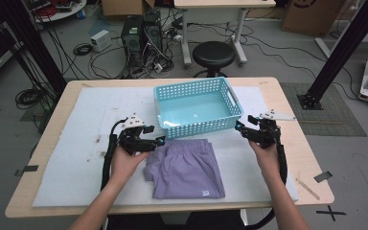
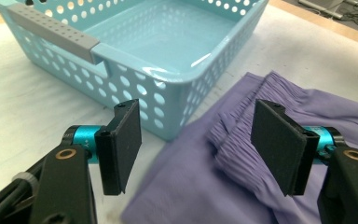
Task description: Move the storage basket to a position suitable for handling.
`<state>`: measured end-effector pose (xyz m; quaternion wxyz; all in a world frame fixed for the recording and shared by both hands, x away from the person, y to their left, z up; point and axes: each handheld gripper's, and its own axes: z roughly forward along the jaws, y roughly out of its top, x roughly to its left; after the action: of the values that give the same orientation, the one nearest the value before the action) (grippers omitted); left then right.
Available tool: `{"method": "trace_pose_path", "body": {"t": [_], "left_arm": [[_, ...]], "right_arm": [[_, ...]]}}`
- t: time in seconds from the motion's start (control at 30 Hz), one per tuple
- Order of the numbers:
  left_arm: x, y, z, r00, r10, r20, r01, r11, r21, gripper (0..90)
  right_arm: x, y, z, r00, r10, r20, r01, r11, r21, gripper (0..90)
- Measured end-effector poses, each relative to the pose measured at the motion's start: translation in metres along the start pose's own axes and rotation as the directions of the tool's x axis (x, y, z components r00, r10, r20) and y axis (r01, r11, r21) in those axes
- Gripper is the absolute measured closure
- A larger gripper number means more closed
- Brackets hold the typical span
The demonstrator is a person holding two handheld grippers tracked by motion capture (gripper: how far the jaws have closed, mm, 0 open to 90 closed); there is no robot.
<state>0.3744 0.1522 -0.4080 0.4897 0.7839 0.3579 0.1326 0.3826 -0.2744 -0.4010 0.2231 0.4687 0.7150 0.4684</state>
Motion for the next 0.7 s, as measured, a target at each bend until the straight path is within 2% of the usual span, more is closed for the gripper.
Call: {"method": "trace_pose_path", "body": {"t": [0.1, 0.13, 0.2, 0.27, 0.3, 0.33, 0.37, 0.5, 0.63, 0.7], "left_arm": [[0.002, 0.001, 0.012, 0.9998, 0.007, -0.016, -0.007, 1.0000, 0.001, 33.4], [0.002, 0.001, 0.016, 0.9998, 0.011, -0.015, -0.011, 0.9998, 0.015, 33.4], [0.003, 0.003, 0.022, 0.9996, 0.025, -0.015, -0.025, 0.9993, 0.029, 33.2], [0.005, 0.005, 0.027, 0.9997, 0.018, -0.016, -0.018, 0.9996, 0.023, 33.2], [0.006, 0.007, 0.030, 0.9996, 0.016, -0.025, -0.015, 0.9995, 0.028, 33.3], [0.007, 0.008, 0.032, 0.9991, 0.014, -0.041, -0.013, 0.9995, 0.030, 33.1], [0.009, 0.008, 0.033, 0.9991, 0.005, -0.041, -0.004, 0.9997, 0.022, 33.2], [0.020, 0.005, 0.036, 0.9987, -0.036, -0.036, 0.037, 0.9991, 0.022, 32.9], [0.030, 0.004, 0.030, 0.9966, -0.055, -0.061, 0.056, 0.9984, 0.004, 33.5], [0.035, 0.003, 0.025, 0.9958, -0.046, -0.079, 0.046, 0.9989, 0.000, 35.3]], "right_arm": [[-0.015, 0.002, 0.012, 0.9996, 0.024, -0.012, -0.024, 1.000, 0.006, 40.4], [-0.019, 0.003, 0.015, 0.9993, 0.033, -0.018, -0.033, 0.999, 0.000, 40.5], [-0.024, 0.004, 0.021, 0.9977, 0.041, -0.053, -0.041, 0.999, -0.004, 40.6], [-0.026, 0.006, 0.029, 0.9962, 0.030, -0.081, -0.028, 0.999, 0.024, 40.6], [-0.026, 0.007, 0.033, 0.9965, 0.029, -0.079, -0.027, 0.999, 0.031, 40.4], [-0.027, 0.007, 0.036, 0.9948, 0.036, -0.096, -0.033, 0.999, 0.033, 39.3], [-0.027, 0.009, 0.038, 0.9938, 0.047, -0.100, -0.044, 0.998, 0.034, 39.4], [-0.027, 0.010, 0.042, 0.9922, 0.047, -0.115, -0.043, 0.998, 0.035, 40.9], [-0.017, 0.011, 0.043, 0.9920, 0.017, -0.125, -0.012, 0.999, 0.044, 41.3], [-0.010, 0.012, 0.043, 0.9920, -0.003, -0.126, 0.009, 0.999, 0.045, 41.4]]}}
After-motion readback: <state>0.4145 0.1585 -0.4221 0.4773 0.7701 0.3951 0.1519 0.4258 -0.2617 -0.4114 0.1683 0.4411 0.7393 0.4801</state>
